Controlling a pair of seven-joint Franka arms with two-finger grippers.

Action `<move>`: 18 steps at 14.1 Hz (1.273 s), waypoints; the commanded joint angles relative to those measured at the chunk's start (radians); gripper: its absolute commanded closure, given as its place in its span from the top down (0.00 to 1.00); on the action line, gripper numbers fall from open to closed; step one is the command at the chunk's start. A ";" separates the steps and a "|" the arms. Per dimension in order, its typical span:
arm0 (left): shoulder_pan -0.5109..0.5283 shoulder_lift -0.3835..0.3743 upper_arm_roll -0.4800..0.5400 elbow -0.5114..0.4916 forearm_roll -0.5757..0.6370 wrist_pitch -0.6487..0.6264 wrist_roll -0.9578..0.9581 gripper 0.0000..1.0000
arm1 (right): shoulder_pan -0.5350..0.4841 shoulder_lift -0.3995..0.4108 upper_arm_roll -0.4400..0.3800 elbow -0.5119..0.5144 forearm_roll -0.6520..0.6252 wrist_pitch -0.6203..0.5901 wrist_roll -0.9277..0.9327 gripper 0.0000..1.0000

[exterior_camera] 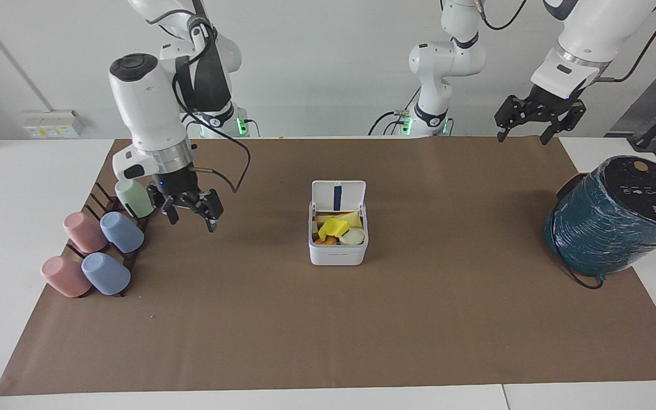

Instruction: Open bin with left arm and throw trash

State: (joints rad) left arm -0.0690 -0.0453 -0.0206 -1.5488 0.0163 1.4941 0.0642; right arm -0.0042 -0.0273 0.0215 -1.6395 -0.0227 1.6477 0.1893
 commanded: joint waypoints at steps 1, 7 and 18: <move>0.003 -0.008 -0.002 0.003 0.025 -0.008 0.003 1.00 | 0.026 0.000 -0.064 0.050 0.007 -0.071 -0.091 1.00; -0.003 -0.010 -0.005 0.003 0.016 0.006 0.009 1.00 | 0.021 -0.034 -0.064 0.079 0.000 -0.172 -0.103 1.00; -0.006 -0.010 -0.007 0.001 0.014 0.008 0.008 1.00 | 0.027 -0.048 -0.060 0.056 0.009 -0.189 -0.100 1.00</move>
